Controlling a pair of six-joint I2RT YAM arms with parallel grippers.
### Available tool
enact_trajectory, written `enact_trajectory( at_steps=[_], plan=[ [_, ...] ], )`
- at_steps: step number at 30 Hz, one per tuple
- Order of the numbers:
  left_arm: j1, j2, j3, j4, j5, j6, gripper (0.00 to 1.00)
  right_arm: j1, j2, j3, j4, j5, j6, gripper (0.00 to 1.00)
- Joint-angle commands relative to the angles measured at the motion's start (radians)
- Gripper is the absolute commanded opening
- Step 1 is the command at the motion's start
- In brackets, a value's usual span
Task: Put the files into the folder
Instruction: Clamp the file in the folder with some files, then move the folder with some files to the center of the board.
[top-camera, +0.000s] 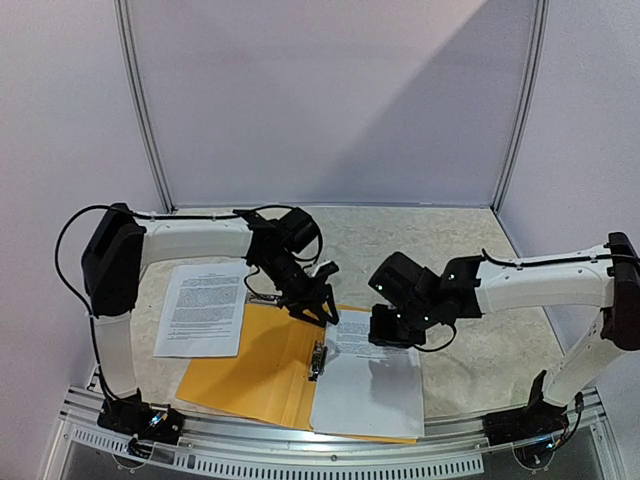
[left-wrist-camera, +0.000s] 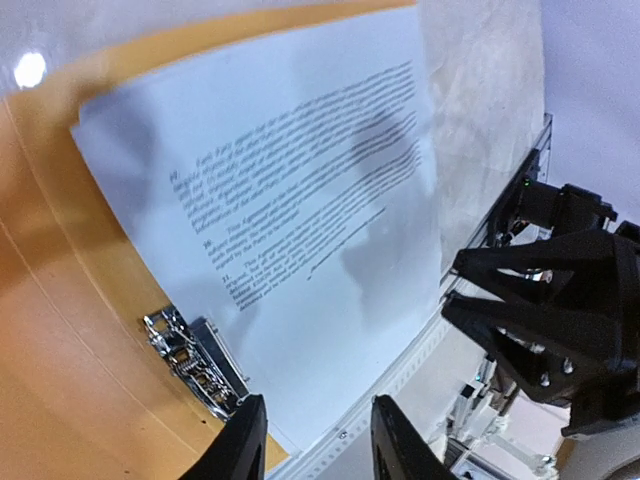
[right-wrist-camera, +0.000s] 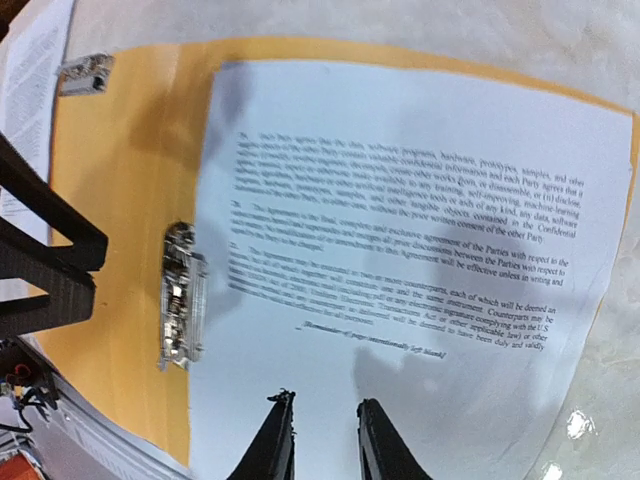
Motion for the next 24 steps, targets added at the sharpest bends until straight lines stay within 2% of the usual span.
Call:
enact_trajectory(
  at_steps=[1,3,4,5,6,9,15,18,24],
  plan=[
    [0.081,-0.060,0.176,-0.228,-0.050,0.311,0.43,0.025,0.049,0.195,-0.201,0.086,-0.080,0.35],
    [0.134,-0.071,0.239,-0.337,-0.129,0.446,0.55,0.052,0.126,0.287,-0.242,0.107,-0.087,0.56],
    [0.170,-0.079,0.256,-0.381,-0.166,0.500,0.62,0.070,0.156,0.333,-0.261,0.116,-0.087,0.62],
    [0.208,-0.086,0.271,-0.434,-0.203,0.551,0.67,0.085,0.212,0.383,-0.277,0.118,-0.086,0.63],
    [0.249,-0.096,0.274,-0.472,-0.230,0.597,0.71,0.100,0.247,0.434,-0.292,0.117,-0.089,0.64],
    [0.388,-0.137,0.238,-0.559,-0.243,0.681,0.76,0.132,0.385,0.568,-0.355,0.127,-0.094,0.64],
    [0.612,-0.289,0.093,-0.561,-0.261,0.742,0.77,0.165,0.537,0.766,-0.471,0.205,-0.114,0.62],
    [0.660,-0.354,0.030,-0.547,-0.226,0.755,0.77,0.177,0.640,0.842,-0.532,0.190,-0.126,0.61],
    [0.665,-0.417,-0.030,-0.525,-0.239,0.773,0.78,0.199,0.716,0.842,-0.488,0.113,-0.129,0.58]
  ],
)
